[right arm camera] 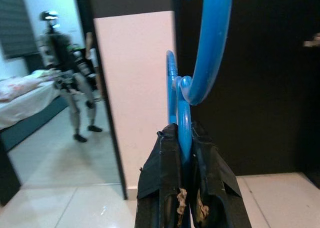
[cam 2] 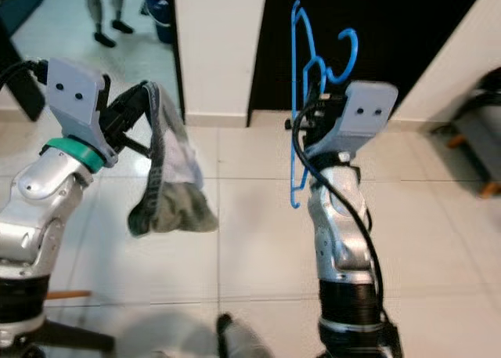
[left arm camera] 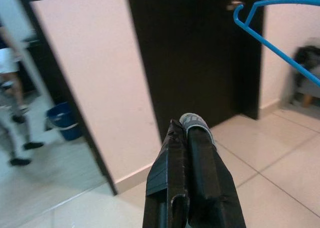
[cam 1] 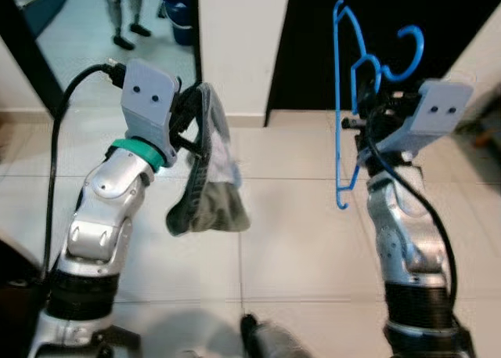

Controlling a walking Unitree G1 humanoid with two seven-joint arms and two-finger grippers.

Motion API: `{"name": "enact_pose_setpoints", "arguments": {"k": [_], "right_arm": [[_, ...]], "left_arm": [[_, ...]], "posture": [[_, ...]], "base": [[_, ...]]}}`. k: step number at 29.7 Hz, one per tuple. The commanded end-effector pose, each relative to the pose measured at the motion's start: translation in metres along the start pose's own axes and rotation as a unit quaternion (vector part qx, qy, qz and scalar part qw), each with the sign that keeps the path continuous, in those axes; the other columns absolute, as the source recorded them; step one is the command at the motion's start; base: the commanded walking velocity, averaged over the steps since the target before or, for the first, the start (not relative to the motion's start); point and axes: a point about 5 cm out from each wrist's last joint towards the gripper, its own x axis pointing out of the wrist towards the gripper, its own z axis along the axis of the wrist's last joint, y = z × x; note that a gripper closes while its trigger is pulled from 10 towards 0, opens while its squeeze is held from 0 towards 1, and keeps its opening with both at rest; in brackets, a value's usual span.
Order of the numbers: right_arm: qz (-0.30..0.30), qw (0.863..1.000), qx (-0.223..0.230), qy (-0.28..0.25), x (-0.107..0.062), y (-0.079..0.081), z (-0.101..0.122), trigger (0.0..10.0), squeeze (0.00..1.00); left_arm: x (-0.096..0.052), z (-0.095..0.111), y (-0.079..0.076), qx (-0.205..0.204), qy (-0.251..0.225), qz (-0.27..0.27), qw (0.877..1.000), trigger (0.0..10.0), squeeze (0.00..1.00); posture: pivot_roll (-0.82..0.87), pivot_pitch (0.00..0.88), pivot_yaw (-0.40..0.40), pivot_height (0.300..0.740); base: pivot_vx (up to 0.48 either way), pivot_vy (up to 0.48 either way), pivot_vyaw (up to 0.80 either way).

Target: Hang hanger

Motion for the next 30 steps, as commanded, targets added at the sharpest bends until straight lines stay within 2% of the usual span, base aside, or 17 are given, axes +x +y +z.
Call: {"name": "enact_pose_setpoints", "arguments": {"k": [1,4,9,17,30], "right_arm": [[-0.012,1.000,-0.007,-0.005,-0.001,-0.006,0.002,10.0,0.00],[-0.015,1.000,-0.009,-0.009,-0.001,-0.008,0.004,10.0,0.00],[-0.016,1.000,-0.009,-0.008,-0.002,-0.008,0.003,10.0,0.00],[-0.014,1.000,-0.010,-0.004,-0.004,-0.008,0.002,10.0,0.00],[-0.019,1.000,-0.012,-0.010,-0.003,-0.010,0.005,10.0,0.00]], "left_arm": [[0.002,0.000,-0.003,-0.005,0.001,-0.007,1.000,10.0,0.00],[0.003,-0.002,-0.002,-0.031,0.004,-0.002,1.000,10.0,0.00],[0.006,-0.007,0.000,-0.037,0.012,0.008,0.999,10.0,0.00],[0.007,-0.013,0.002,-0.037,0.019,0.014,0.999,10.0,0.00],[0.010,-0.011,0.002,-0.039,0.011,0.009,0.999,10.0,0.00]], "posture": [[-0.05,0.073,0.042,0.740],[-0.06,0.070,0.045,0.740],[-0.07,0.067,0.041,0.740],[-0.07,0.064,0.041,0.740],[-0.07,0.065,0.045,0.740]], "base": [[0.000,0.000,-0.80],[0.000,0.000,-0.80],[0.000,0.000,-0.80],[0.000,0.000,-0.80],[0.000,0.000,-0.80]]}}
